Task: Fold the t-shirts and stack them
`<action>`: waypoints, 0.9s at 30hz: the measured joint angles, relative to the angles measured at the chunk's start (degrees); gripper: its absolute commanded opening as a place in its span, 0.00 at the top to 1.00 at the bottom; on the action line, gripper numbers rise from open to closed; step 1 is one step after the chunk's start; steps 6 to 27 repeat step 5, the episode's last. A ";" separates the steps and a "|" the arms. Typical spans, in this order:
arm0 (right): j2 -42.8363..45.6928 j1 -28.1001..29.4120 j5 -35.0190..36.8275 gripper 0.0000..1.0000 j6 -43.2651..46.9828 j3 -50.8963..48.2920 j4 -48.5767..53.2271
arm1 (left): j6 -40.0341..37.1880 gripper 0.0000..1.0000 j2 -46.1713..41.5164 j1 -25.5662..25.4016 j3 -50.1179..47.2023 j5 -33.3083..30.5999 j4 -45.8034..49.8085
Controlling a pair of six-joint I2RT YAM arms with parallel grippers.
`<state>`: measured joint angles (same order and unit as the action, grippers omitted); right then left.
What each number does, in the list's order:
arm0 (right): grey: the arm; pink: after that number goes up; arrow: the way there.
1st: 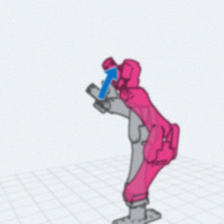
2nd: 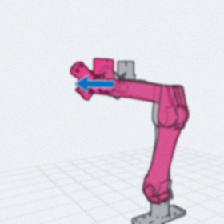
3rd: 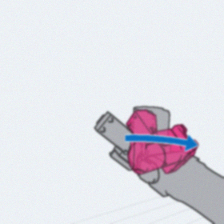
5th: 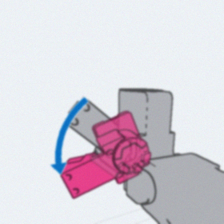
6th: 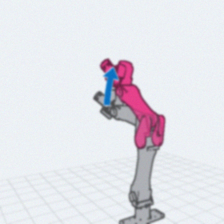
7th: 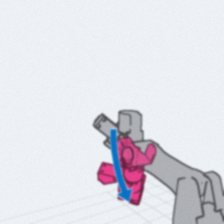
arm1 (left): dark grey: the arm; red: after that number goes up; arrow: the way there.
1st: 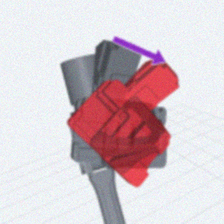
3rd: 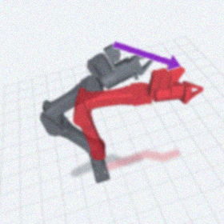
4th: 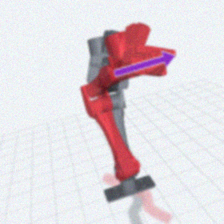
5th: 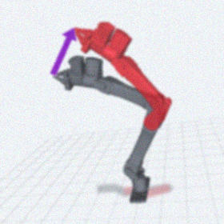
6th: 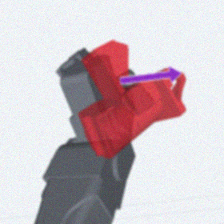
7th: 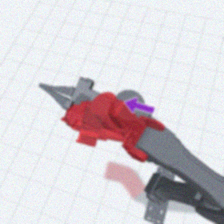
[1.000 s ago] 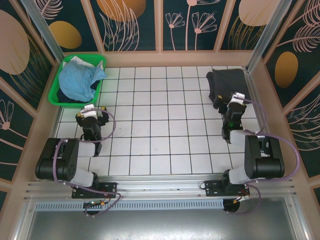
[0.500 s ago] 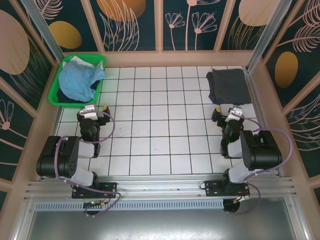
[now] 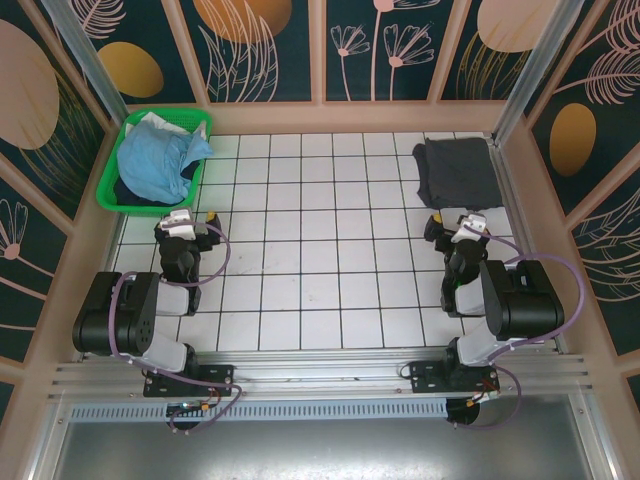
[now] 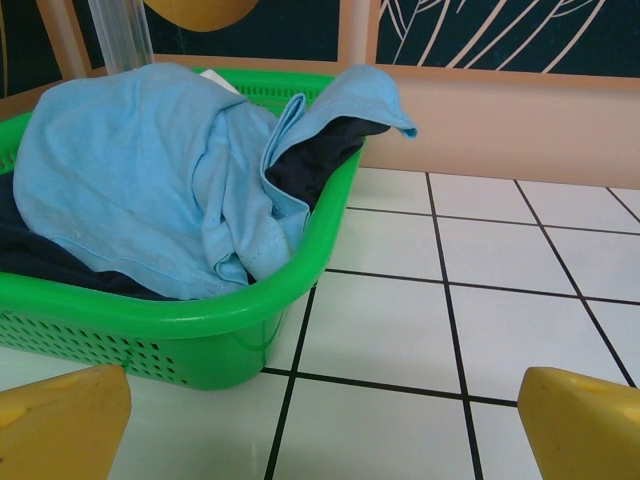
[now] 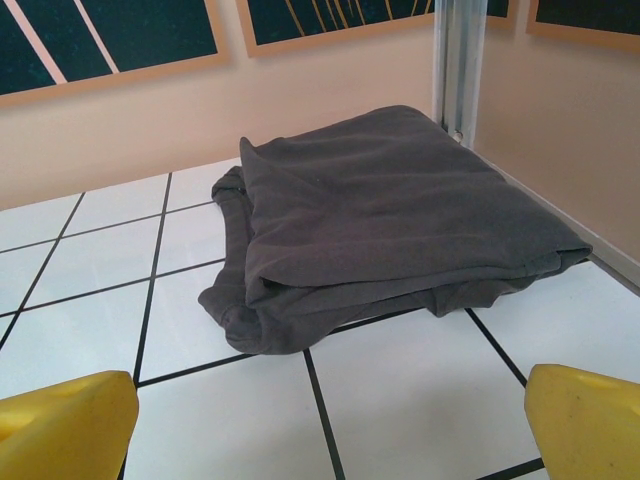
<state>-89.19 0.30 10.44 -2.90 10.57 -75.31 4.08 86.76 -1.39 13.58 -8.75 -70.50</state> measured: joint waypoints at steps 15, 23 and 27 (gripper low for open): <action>0.00 -0.09 -0.04 0.01 0.02 0.00 0.00 | 0.00 0.01 0.00 0.00 0.00 0.00 0.00; 0.00 -0.09 -0.04 0.01 0.02 0.00 0.00 | 0.00 0.01 0.00 0.00 0.00 0.00 0.00; 0.00 -0.09 -0.04 0.01 0.02 0.00 0.00 | 0.00 0.01 0.00 0.00 0.00 0.00 0.00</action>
